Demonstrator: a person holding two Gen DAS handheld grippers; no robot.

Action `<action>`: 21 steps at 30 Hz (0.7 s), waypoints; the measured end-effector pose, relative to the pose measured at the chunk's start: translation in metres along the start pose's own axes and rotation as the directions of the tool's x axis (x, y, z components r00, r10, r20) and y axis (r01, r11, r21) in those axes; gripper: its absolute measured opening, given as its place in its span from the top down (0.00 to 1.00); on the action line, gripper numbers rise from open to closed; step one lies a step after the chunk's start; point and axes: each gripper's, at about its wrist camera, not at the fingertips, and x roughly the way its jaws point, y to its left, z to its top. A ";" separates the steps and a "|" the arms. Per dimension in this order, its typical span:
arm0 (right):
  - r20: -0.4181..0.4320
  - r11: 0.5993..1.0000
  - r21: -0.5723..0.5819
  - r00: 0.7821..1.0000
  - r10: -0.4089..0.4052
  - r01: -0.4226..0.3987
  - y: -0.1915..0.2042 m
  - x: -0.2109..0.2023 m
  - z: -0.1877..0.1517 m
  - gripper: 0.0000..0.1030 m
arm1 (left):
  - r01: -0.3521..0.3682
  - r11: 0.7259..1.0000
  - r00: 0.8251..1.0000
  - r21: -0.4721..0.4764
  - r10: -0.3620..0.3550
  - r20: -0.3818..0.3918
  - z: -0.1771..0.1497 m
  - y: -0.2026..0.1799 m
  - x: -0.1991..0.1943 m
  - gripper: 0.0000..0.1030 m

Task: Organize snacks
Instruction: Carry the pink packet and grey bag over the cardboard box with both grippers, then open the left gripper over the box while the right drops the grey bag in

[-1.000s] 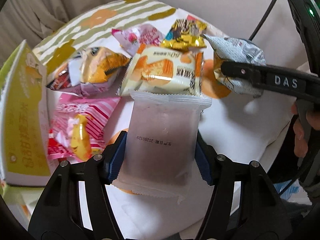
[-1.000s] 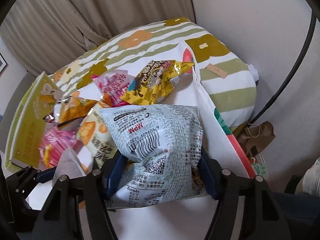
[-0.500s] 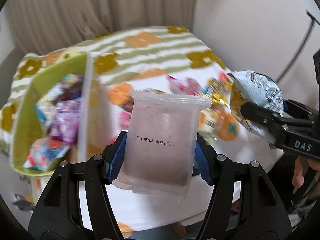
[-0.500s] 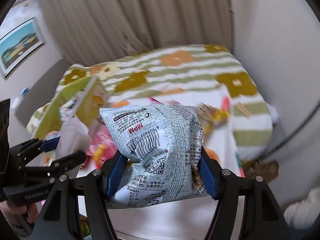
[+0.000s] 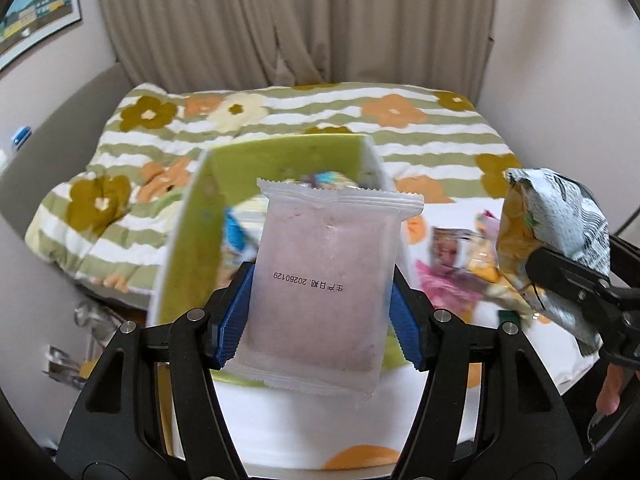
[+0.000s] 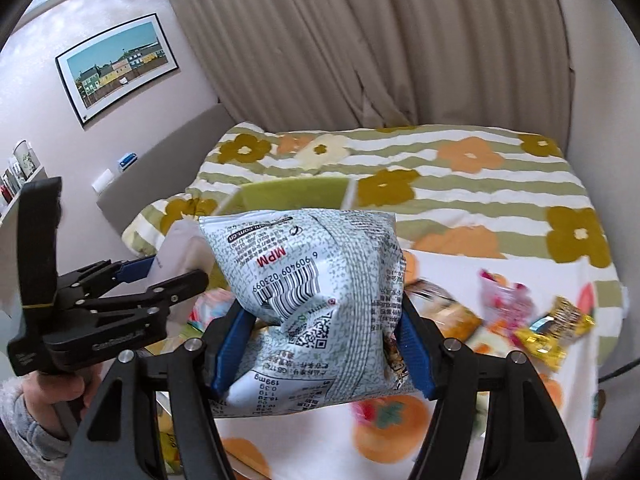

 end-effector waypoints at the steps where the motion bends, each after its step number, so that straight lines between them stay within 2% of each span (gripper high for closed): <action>1: -0.003 1.000 0.000 1.000 0.004 -0.004 0.005 0.004 0.003 0.38 | -0.002 1.000 1.000 -0.001 0.002 -0.004 0.003 0.012 0.004 0.42; 4: -0.011 1.000 -0.005 1.000 -0.006 0.006 0.030 0.026 0.011 0.38 | -0.005 1.000 1.000 0.007 0.005 -0.024 0.003 0.034 0.015 0.42; 10: -0.052 0.999 0.030 0.998 -0.041 0.042 0.057 0.067 0.016 0.38 | 0.042 0.999 0.994 0.017 -0.040 -0.102 0.006 0.070 0.056 0.42; 15: -0.079 0.995 0.066 0.994 -0.071 0.076 0.066 0.091 0.013 0.38 | 0.100 0.995 0.986 0.026 -0.095 -0.141 0.005 0.077 0.080 0.38; 16: -0.084 0.994 0.075 0.993 -0.078 0.084 0.067 0.096 0.012 0.38 | 0.092 0.995 0.987 0.040 -0.086 -0.137 0.005 0.079 0.083 0.29; 17: -0.087 0.993 0.079 0.993 -0.083 0.090 0.067 0.097 0.011 0.38 | 0.077 0.995 0.989 0.056 -0.069 -0.132 0.005 0.079 0.084 0.13; 18: -0.092 0.992 0.084 0.992 -0.091 0.099 0.067 0.100 0.010 0.38 | 0.072 0.995 0.990 0.063 -0.064 -0.125 0.005 0.081 0.085 0.07; 19: -0.096 0.990 0.089 0.991 -0.096 0.105 0.067 0.102 0.009 0.38 | 0.075 0.995 0.991 0.059 -0.067 -0.117 0.003 0.083 0.085 0.04; 21: -0.101 0.989 0.098 0.990 -0.102 0.112 0.069 0.104 0.007 0.38 | 0.093 0.995 0.988 0.032 -0.089 -0.126 -0.003 0.092 0.086 0.04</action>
